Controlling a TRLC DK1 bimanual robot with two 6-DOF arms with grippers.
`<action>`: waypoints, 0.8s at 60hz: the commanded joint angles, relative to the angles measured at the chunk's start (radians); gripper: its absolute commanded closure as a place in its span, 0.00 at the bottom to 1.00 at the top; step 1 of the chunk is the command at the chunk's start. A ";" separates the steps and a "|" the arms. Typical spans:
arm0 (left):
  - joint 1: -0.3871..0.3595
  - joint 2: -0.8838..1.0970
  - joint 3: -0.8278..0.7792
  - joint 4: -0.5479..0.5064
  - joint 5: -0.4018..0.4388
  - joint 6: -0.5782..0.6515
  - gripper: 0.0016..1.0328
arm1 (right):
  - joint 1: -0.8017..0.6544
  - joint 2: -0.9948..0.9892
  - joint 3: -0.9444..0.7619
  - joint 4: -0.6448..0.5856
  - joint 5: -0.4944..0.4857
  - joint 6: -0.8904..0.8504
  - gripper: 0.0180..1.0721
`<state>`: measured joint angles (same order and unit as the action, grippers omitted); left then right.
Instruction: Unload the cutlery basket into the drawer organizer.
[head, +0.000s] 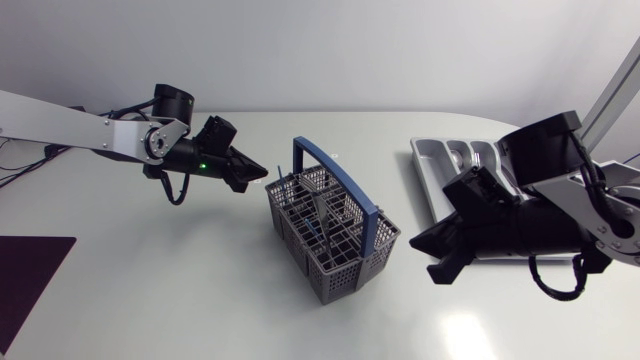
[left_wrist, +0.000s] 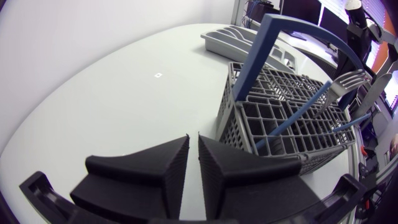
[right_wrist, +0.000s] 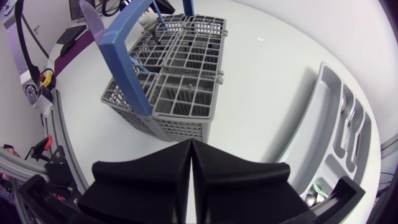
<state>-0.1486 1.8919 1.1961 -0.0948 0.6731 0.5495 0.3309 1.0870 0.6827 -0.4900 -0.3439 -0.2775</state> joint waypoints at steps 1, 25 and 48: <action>-0.014 0.029 0.037 0.009 0.008 -0.014 0.86 | 0.022 0.022 -0.022 0.014 -0.006 -0.012 0.94; -0.055 -0.013 -0.044 0.001 0.014 0.004 0.86 | 0.059 0.205 0.051 0.120 -0.007 -0.011 0.94; -0.072 -0.183 -0.225 -0.036 0.039 0.067 0.86 | 0.005 0.344 0.196 0.171 -0.027 -0.011 0.94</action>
<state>-0.1909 1.7741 1.0325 -0.1066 0.6651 0.5823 0.3389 1.3918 0.8082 -0.3756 -0.3504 -0.2848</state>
